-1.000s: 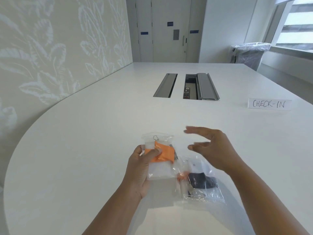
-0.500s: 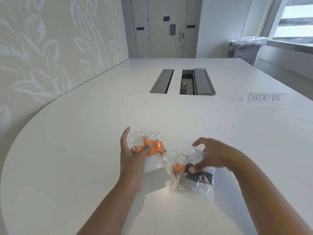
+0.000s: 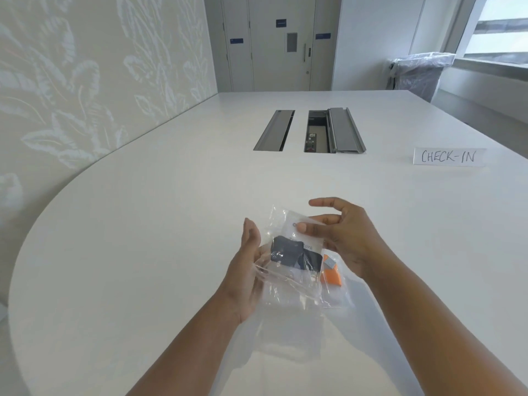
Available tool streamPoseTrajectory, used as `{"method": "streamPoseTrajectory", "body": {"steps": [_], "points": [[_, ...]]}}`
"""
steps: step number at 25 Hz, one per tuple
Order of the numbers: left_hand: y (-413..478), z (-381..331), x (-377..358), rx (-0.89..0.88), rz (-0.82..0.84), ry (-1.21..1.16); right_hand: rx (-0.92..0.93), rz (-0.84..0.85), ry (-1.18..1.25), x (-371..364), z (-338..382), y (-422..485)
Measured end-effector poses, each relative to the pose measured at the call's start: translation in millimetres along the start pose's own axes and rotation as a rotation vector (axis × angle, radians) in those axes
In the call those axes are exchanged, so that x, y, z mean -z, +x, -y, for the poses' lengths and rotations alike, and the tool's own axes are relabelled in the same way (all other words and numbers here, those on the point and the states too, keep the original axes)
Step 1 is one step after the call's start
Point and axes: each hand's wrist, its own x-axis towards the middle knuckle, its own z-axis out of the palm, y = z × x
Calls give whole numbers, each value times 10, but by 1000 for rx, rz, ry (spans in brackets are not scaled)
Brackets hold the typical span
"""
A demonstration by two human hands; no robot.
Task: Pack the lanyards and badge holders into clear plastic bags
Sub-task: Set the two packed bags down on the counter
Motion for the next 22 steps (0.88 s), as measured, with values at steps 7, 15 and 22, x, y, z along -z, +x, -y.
{"method": "streamPoseTrajectory", "body": {"steps": [7, 15, 22], "points": [[18, 28, 65, 91, 44, 86, 68, -30, -278, -62, -89, 11], [163, -90, 264, -95, -470, -101, -365, 68, -1211, 120, 4, -76], [198, -89, 344, -190, -562, -72, -303, 137, -1006, -108, -161, -14]]}}
